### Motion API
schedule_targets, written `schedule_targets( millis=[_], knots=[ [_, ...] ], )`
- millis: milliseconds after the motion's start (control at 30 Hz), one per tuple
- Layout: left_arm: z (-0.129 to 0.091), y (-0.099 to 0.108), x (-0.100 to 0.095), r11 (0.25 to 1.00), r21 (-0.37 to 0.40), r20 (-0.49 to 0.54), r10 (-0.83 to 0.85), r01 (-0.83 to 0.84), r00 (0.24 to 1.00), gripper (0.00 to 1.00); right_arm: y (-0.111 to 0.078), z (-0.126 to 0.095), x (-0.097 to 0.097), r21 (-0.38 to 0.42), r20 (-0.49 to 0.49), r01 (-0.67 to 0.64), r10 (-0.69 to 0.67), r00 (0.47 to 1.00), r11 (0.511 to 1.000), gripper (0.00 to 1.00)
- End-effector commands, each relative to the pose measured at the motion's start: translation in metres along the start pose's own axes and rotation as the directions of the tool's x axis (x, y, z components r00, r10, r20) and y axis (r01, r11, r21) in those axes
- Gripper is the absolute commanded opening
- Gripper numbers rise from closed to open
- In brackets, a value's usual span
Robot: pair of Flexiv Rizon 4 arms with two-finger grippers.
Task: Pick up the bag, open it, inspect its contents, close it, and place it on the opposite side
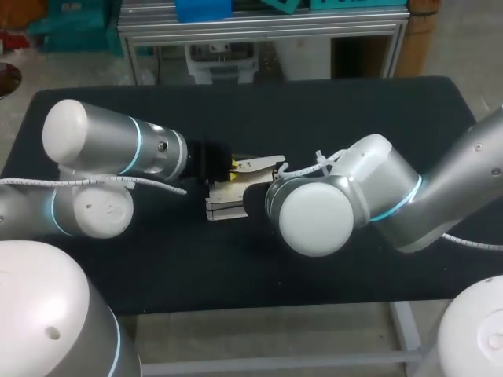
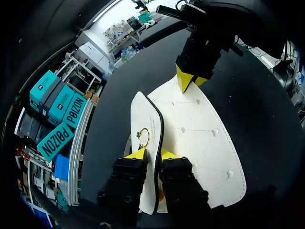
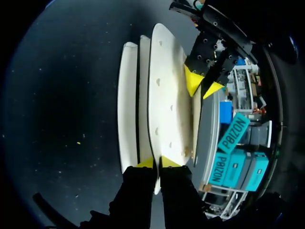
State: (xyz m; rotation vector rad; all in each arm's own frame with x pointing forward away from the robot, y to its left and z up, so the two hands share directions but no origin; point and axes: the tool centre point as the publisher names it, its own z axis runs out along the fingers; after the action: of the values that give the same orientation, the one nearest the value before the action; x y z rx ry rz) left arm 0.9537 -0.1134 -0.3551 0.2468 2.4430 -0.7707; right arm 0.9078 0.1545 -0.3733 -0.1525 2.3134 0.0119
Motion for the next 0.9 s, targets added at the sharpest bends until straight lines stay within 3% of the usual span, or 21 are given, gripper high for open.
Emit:
schedule_targets(
  millis=[33, 167, 333, 733, 900],
  knots=[
    [-0.005, 0.005, 0.005, 0.998, 0.059, -0.015, 0.025, -0.024, 1.000, 0.00, -0.001, 0.003, 0.004, -0.009, 0.360, 0.000, 0.003, 0.933, 1.000, 0.00],
    [-0.010, 0.003, 0.019, 0.992, 0.097, -0.056, 0.081, -0.076, 0.995, 0.00, -0.001, 0.003, 0.004, -0.009, 0.360, 0.000, 0.003, 0.933, 1.000, 0.00],
    [-0.007, 0.004, 0.030, 0.991, 0.080, -0.087, 0.119, -0.112, 0.989, 0.00, -0.001, 0.003, 0.004, -0.009, 0.360, 0.000, 0.003, 0.933, 1.000, 0.00],
    [0.015, 0.001, 0.031, 0.994, 0.068, -0.112, 0.092, -0.085, 0.989, 0.00, -0.001, 0.003, 0.004, -0.009, 0.360, 0.000, 0.003, 0.933, 1.000, 0.00],
    [0.021, 0.005, 0.026, 0.998, 0.026, -0.095, 0.053, -0.051, 0.994, 0.00, -0.001, 0.003, 0.004, -0.009, 0.360, 0.000, 0.003, 0.933, 1.000, 0.00]
  ],
)
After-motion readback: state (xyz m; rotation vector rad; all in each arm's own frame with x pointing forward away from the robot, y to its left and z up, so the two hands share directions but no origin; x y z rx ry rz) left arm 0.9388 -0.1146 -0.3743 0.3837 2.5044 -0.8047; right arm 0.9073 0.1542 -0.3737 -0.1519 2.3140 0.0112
